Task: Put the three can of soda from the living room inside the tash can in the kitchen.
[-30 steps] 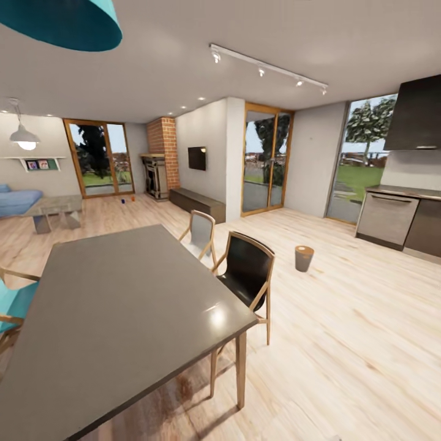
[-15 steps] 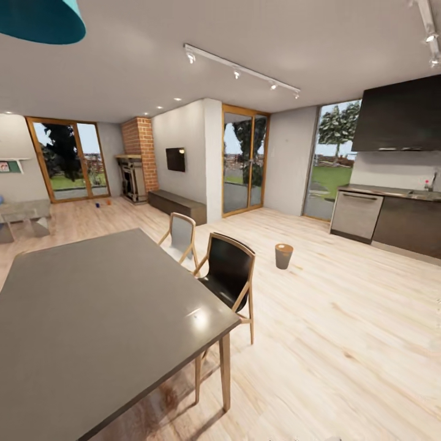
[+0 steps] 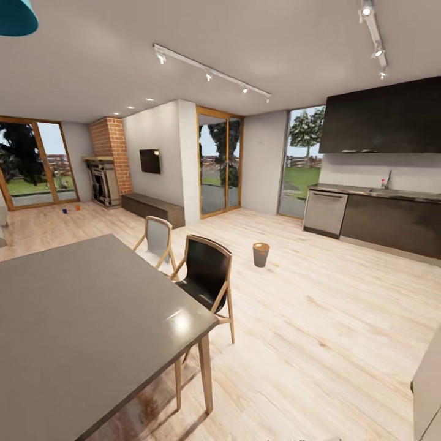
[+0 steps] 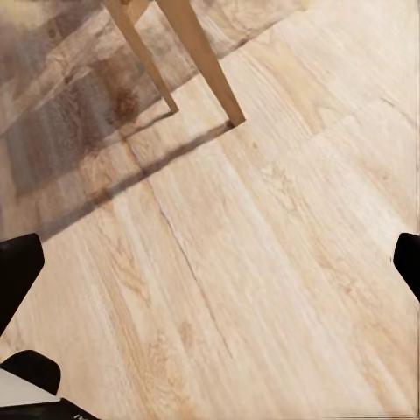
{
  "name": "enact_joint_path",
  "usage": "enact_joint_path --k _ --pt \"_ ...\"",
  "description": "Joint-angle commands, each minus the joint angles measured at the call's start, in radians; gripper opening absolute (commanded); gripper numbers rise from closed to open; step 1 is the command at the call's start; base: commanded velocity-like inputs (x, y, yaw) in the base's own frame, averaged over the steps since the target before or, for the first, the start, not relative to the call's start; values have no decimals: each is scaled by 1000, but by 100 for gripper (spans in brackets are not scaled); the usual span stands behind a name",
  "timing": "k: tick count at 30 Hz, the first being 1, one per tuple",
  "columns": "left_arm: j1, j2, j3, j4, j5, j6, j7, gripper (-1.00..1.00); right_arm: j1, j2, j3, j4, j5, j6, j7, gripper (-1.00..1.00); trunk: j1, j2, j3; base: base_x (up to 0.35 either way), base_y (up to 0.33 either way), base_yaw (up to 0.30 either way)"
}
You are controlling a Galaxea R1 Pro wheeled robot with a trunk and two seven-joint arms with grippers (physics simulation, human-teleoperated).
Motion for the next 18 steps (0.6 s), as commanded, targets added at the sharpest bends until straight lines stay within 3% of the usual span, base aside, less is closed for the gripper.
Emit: enact_joint_path --k 1,13,18 --pt "0 0 0 0 0 0 0 100 0 0 0 0 0 0 0 100 0 0 1 0 0 -259" --pt "0 0 0 0 0 0 0 100 0 0 0 0 0 0 0 100 0 0 7 1 0 -254" --pt "0 0 -1 1 0 0 0 100 0 0 0 0 0 -1 -1 100 0 0 9 89 64 -123"
